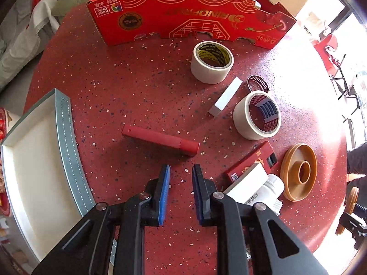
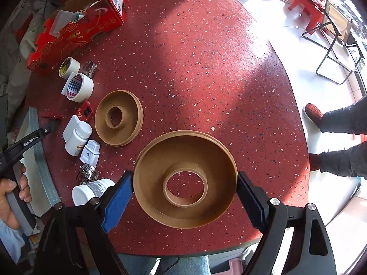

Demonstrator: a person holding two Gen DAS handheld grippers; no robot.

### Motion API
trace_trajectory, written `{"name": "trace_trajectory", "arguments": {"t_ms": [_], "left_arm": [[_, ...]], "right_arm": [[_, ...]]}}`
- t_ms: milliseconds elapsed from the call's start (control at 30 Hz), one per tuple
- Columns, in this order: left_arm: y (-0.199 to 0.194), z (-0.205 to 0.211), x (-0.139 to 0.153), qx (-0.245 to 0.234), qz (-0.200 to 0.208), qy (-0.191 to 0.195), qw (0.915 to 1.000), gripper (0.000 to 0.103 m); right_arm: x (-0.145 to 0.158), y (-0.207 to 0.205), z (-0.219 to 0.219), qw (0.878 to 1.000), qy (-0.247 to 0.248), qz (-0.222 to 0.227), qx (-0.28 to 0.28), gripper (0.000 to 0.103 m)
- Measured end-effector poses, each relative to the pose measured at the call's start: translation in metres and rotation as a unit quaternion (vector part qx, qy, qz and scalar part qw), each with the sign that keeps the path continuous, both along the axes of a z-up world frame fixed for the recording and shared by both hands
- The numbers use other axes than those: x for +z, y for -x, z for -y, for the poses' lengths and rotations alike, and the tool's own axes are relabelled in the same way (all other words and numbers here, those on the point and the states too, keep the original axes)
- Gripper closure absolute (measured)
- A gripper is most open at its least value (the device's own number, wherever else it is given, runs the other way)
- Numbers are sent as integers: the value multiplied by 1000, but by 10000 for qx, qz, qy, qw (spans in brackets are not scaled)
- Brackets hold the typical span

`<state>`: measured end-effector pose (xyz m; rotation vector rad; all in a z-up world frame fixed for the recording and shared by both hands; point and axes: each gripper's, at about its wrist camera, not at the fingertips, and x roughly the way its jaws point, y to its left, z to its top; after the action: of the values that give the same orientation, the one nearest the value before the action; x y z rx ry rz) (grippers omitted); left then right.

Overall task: Organize rigid objects
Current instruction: 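Lift and carry the red box and tan ring over the white tray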

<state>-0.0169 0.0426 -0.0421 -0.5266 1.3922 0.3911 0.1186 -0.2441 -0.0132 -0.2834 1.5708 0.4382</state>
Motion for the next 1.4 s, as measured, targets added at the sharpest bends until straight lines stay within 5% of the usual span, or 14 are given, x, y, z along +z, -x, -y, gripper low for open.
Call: {"name": "trace_trajectory", "arguments": {"t_ms": [67,167,567,867,900,933,1033,1100,1400], "left_arm": [[6,-6,4,74,119,59,9999,41],[7,-18,10,102,159,-59,9998,28],[3,-34,-4,657,-277,363,9968,28],[-4,-64,-11,2091,-522,547,9750,28],[-6,-65,-10,2215,-610,526,9718,29],[-10,-65,-11,2287,-706,403,9701,41],[-22,-63,-5,2077,-811,321,9743,90],[-26,-60,-2,1930,-655,588,9772,92],[-32,-15,57,830,-97,228,9962,92]], "right_arm": [[3,2,2,10000,-51,3,-20,15],[-1,4,6,9999,-73,-69,-88,15],[-8,2,15,9994,-123,-244,-227,15],[-12,0,11,9993,-65,-293,-201,15],[-12,0,11,9993,-72,-297,-204,15],[-11,0,10,9993,-74,-307,-216,15],[-5,0,6,9995,-102,-217,-190,15],[0,0,3,9998,-111,-121,-123,15],[18,11,-14,9996,-101,194,194,15]]}}
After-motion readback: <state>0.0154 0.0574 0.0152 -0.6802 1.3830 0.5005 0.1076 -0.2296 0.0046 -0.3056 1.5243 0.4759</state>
